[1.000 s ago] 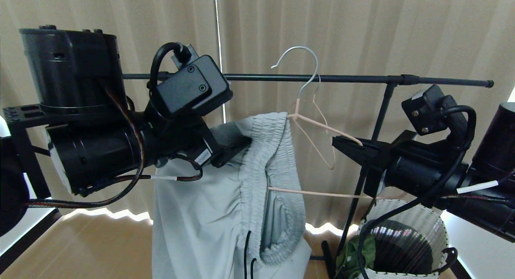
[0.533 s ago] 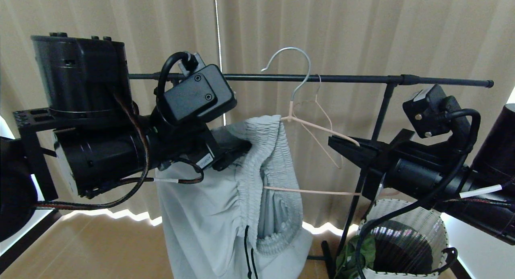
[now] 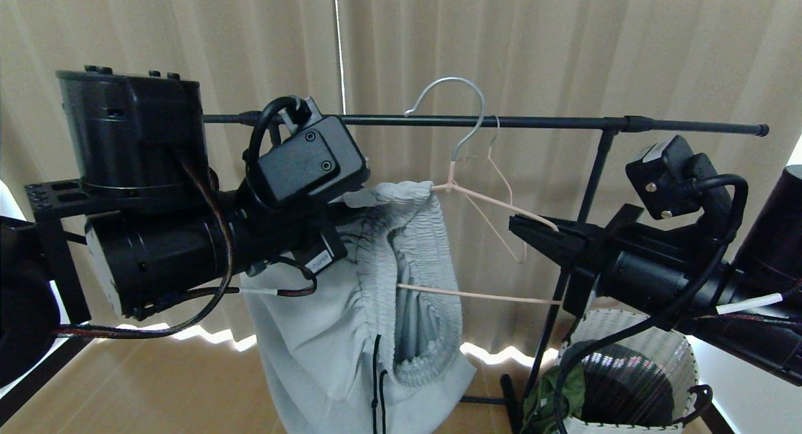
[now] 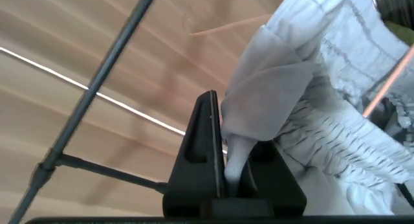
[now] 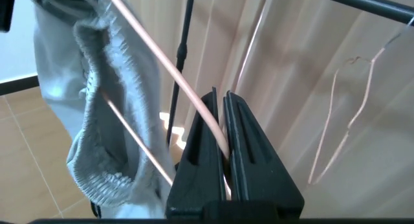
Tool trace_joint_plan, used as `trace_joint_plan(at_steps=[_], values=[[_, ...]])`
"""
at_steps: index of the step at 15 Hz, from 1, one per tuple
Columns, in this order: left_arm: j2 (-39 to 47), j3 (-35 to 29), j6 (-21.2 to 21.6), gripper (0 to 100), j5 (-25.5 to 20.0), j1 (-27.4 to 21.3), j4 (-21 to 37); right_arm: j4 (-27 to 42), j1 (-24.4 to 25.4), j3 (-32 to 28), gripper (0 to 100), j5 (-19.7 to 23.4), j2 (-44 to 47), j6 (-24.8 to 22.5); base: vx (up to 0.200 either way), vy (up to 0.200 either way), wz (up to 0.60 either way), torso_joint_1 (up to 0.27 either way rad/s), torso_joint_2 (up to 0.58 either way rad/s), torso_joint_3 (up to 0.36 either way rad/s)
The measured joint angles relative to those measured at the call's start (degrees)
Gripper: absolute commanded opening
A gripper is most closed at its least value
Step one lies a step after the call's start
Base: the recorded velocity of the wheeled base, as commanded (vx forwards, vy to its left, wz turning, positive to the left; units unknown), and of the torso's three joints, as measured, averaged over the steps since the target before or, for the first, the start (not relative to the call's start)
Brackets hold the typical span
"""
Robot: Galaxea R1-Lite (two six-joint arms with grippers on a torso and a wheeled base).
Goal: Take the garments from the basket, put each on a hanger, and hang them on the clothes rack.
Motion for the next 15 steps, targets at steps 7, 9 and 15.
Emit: trace_joint_plan(at_steps=[7,9,15], values=[[-1.63,2.17,-0.79,0,1.21,0.16,0.18,-0.32,-0.13,0.04,100,-0.65,-0.3,-0.16,0.0,0.0,0.0,0.0,0.0,0.0],[-1.83,2.69,-2.86,0,4.6,0.38,0.43,-0.34,-0.2,0.83,100,-2.18,-0.61,-0.18,0.0,0.0,0.0,0.0,0.0,0.0],[-0.8,3.61,-20.69,0,24.48,0.27,1.12,-4.01,-0.28,5.08,100,-3.66,-1.18,-0.24,0.0,0.0,0.0,0.0,0.0,0.0]])
